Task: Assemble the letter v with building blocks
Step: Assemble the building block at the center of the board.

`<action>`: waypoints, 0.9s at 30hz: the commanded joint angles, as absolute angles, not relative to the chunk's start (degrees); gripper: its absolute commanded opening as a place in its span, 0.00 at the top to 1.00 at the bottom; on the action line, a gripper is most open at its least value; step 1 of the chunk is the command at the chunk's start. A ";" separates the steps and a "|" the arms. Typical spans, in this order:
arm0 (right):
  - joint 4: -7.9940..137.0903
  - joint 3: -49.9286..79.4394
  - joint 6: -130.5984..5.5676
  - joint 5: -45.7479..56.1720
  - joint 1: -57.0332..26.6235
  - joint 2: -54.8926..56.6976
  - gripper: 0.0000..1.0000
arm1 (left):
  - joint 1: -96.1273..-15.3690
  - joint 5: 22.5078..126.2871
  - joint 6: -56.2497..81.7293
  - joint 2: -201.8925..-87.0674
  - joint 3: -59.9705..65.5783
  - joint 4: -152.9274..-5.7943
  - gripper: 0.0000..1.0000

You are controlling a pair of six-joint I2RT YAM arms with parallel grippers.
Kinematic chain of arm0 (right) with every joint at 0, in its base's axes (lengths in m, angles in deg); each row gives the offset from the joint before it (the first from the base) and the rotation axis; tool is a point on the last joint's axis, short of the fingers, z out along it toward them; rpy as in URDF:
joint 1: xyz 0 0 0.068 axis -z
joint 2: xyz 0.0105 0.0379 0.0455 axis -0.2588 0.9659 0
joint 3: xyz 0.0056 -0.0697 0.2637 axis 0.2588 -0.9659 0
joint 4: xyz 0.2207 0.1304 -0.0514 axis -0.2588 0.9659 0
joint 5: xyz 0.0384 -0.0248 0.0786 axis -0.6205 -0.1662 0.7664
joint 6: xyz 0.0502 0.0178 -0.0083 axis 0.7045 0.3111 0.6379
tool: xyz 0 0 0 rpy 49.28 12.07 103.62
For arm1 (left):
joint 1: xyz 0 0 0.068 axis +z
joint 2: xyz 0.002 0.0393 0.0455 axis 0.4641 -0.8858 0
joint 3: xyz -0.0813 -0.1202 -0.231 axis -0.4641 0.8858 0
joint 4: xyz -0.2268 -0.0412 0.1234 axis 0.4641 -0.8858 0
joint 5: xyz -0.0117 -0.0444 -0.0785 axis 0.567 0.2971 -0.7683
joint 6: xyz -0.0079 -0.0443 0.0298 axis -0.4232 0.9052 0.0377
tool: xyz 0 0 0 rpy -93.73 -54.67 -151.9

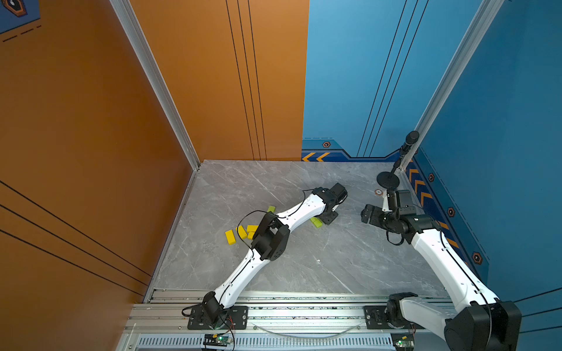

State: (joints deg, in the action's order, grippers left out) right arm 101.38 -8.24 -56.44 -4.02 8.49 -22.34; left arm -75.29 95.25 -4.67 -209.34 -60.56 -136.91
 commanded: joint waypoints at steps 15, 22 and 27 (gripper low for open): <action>100.66 -8.65 -56.26 -6.05 7.97 -22.82 0.00 | -75.12 92.94 -5.05 -207.74 -57.97 -140.51 0.62; 100.66 -8.65 -56.26 -6.12 7.97 -22.87 0.00 | -75.05 92.85 -5.38 -207.30 -57.69 -140.51 0.63; 100.66 -8.78 -56.26 -6.12 7.88 -22.95 0.00 | -74.88 92.23 -5.81 -206.95 -57.59 -140.48 0.63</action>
State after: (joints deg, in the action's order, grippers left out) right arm 100.85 -8.24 -56.46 -4.81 8.23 -22.34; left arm -75.29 94.07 -4.73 -208.38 -59.05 -137.21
